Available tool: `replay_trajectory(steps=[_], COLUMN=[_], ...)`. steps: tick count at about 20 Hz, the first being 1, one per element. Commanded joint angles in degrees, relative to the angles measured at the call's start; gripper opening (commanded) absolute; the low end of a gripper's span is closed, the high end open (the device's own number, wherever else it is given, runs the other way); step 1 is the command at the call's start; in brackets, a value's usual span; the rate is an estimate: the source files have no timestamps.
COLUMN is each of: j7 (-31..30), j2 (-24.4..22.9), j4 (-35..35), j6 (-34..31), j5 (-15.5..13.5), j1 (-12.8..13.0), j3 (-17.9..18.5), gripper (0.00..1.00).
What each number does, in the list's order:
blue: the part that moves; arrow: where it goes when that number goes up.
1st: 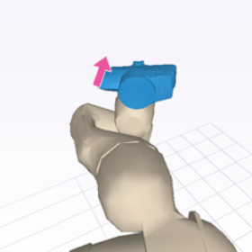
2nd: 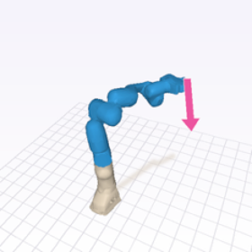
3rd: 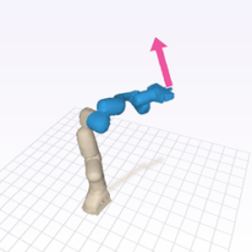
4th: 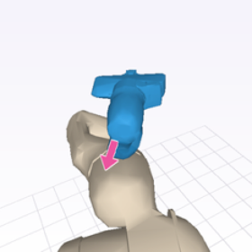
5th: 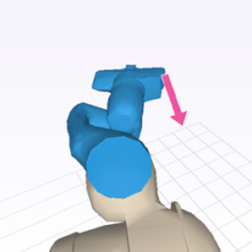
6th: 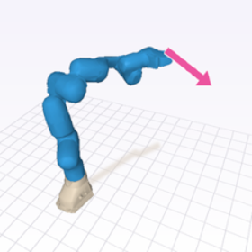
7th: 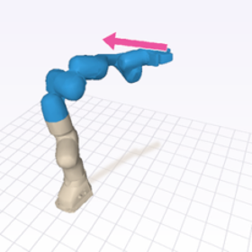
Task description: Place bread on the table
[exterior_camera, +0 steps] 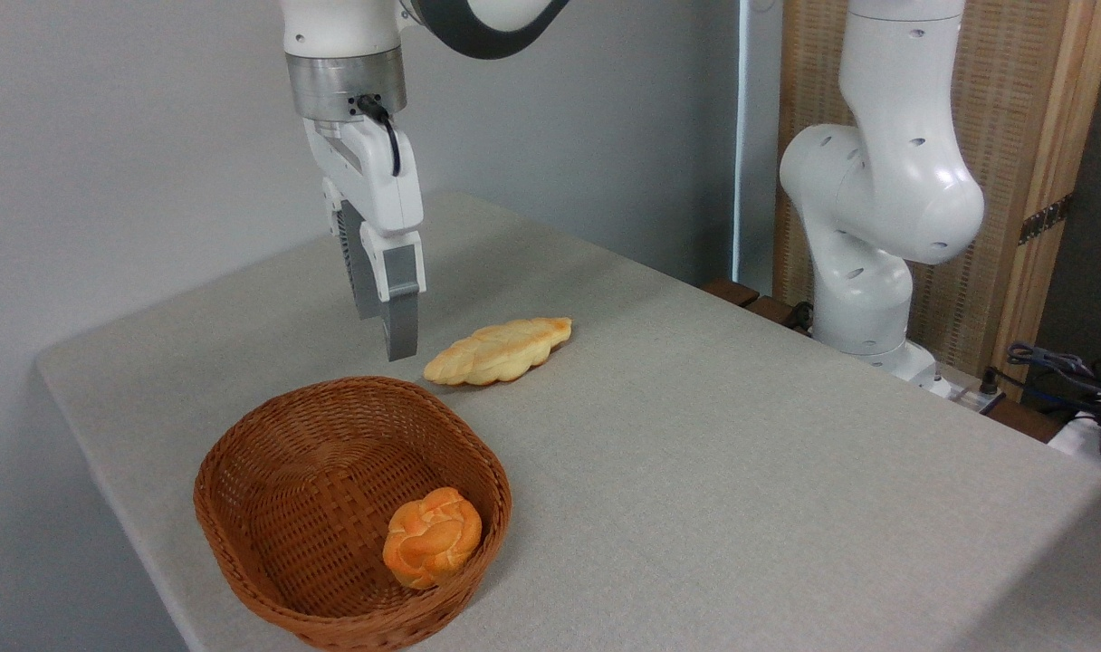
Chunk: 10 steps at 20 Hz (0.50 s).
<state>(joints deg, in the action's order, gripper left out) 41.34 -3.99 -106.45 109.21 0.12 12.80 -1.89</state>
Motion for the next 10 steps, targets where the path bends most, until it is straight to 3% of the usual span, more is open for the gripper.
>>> replay_trajectory(steps=[1, 10], j7=[-0.82, -1.09], j2=[0.29, 0.47], j4=[0.63, 0.63], j6=[-1.10, -1.89], j5=[0.93, 0.76], j1=[-0.23, -0.32], j3=[-0.04, 0.04], gripper=[1.00, 1.00])
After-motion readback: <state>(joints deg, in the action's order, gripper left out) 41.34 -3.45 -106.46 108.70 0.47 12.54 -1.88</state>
